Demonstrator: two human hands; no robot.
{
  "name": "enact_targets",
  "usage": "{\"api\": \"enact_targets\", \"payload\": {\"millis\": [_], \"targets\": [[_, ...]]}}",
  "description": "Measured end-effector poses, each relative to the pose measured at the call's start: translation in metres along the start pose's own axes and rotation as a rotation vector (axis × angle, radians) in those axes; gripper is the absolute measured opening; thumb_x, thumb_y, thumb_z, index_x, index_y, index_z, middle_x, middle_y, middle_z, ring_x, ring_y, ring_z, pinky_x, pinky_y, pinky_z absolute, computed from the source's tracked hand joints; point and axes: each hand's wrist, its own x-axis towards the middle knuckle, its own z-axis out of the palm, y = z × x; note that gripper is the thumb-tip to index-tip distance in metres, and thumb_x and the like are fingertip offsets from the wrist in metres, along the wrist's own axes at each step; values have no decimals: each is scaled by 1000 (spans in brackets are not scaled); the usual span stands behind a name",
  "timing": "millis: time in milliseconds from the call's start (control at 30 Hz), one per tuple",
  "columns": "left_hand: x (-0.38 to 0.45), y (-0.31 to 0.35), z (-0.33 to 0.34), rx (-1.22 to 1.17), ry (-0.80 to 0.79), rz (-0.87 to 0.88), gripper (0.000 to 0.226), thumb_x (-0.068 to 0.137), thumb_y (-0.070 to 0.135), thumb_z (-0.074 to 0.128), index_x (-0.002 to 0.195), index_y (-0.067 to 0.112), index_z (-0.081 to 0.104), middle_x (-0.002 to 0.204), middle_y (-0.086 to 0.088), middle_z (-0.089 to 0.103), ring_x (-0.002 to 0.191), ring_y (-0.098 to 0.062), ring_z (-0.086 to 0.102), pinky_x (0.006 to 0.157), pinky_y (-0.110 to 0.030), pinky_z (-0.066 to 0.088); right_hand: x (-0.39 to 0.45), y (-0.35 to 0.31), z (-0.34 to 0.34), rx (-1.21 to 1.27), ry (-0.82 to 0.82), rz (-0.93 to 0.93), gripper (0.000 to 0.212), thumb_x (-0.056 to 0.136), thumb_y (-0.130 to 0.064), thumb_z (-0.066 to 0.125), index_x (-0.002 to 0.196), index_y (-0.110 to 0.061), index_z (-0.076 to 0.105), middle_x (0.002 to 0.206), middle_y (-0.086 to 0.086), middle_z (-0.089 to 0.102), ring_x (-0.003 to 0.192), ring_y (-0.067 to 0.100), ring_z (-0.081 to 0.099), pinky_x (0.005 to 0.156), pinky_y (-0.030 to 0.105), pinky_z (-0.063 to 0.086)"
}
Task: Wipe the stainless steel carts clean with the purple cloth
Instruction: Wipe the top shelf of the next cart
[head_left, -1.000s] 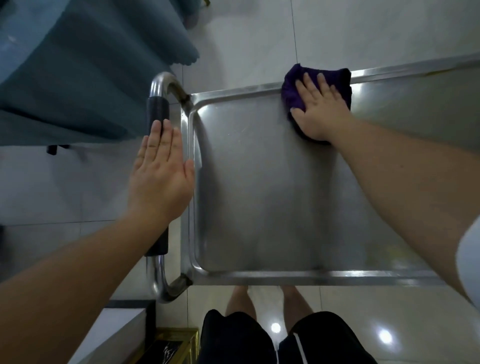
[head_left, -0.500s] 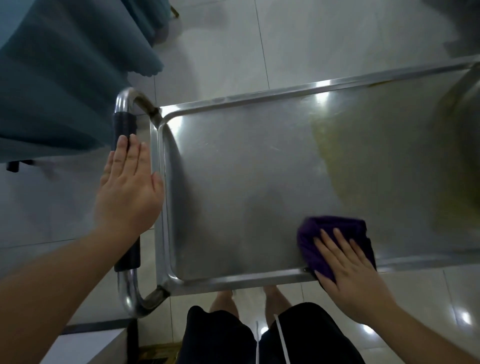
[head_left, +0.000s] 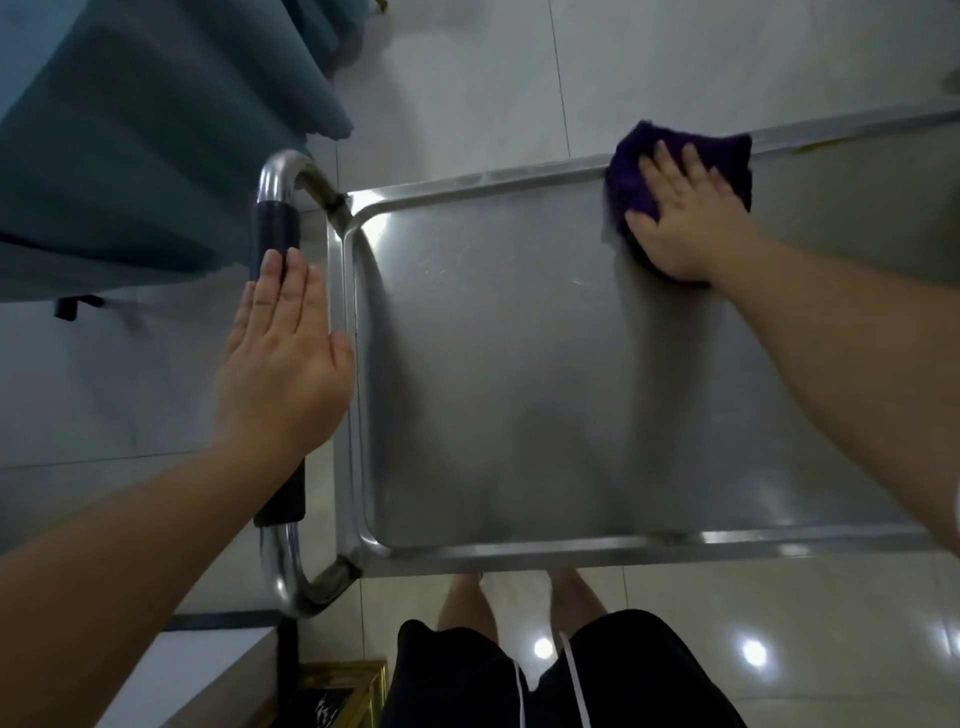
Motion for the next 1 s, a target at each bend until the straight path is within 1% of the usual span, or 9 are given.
{"api": "enact_targets", "payload": {"millis": [167, 233, 367, 467, 567, 667, 767, 833, 1000], "targets": [[2, 2, -4, -8, -15, -2, 66, 111, 40, 22, 169, 11, 9, 178, -7, -2, 162, -14, -14, 132, -40, -4, -28, 0, 3, 35, -2, -15, 74, 104, -58, 21, 166, -23, 1, 173, -3, -7, 159, 24, -9, 127, 44, -5], [2, 3, -5, -8, -18, 0, 67, 110, 41, 21, 169, 11, 10, 178, -7, -1, 162, -13, -15, 131, -37, -7, -73, 1, 19, 51, 14, -59, 76, 100, -59, 21, 166, -21, 9, 174, -1, 1, 159, 25, -4, 127, 44, -3], [4, 3, -6, -4, -23, -5, 68, 110, 41, 21, 169, 11, 10, 178, -6, -1, 162, -13, -15, 126, -26, -19, -200, 16, 75, 64, 64, -147, 75, 99, -54, 30, 162, -14, 31, 170, 4, 19, 158, 31, 15, 126, 51, 14], [4, 1, -6, 2, -37, -11, 68, 109, 41, 20, 169, 10, 12, 178, -7, 0, 163, -14, -13, 125, -24, -21, -294, 32, 123, 0, 10, -156, 70, 104, -55, 29, 164, -18, 25, 173, 0, 13, 159, 27, 11, 126, 49, 14], [3, 1, -6, 9, -44, -12, 68, 109, 41, 20, 169, 9, 13, 178, -8, 1, 163, -14, -13, 124, -23, -22, -338, 41, 141, -49, -64, -177, 70, 106, -61, 20, 166, -24, 14, 173, -5, 12, 160, 24, 9, 126, 47, 12], [3, 0, -6, 8, -42, -13, 69, 108, 40, 21, 168, 8, 15, 178, -9, 2, 163, -16, -12, 124, -23, -22, -313, 43, 132, -32, -44, -213, 68, 106, -58, 23, 166, -27, 14, 172, -4, 16, 159, 24, 12, 125, 48, 16], [2, 1, -6, 16, -44, -11, 70, 108, 41, 21, 168, 7, 14, 178, -10, 1, 163, -16, -13, 124, -23, -22, -240, 36, 103, -1, 41, -207, 70, 101, -56, 32, 163, -23, 27, 169, 2, 27, 157, 28, 20, 124, 51, 21], [2, 1, -5, 6, -42, -12, 70, 107, 42, 20, 169, 8, 13, 178, -9, 0, 163, -15, -14, 124, -24, -21, -181, 27, 75, 13, 55, -162, 74, 99, -59, 27, 162, -19, 31, 169, 3, 24, 157, 29, 19, 125, 50, 18], [1, 3, -6, 9, -40, -12, 70, 108, 43, 19, 169, 9, 11, 178, -8, -1, 163, -15, -13, 130, -36, -9, -42, 21, 13, 11, 15, -27, 78, 98, -65, 14, 166, -27, 6, 173, -4, -4, 159, 22, -6, 127, 43, -3]]}}
